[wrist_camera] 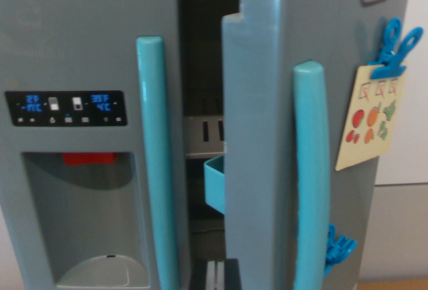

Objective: Close fridge door

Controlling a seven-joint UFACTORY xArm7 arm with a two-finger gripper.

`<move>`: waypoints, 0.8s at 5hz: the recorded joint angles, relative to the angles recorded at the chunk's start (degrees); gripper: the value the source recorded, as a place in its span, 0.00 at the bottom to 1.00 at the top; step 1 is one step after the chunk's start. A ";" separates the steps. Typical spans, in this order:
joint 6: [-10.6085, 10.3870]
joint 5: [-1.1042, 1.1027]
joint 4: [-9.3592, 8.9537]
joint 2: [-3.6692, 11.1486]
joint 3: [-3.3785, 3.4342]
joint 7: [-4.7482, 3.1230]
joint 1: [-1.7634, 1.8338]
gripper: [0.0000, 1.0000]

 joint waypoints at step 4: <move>0.00 0.00 0.00 0.80 -3.50 0.00 0.00 1.00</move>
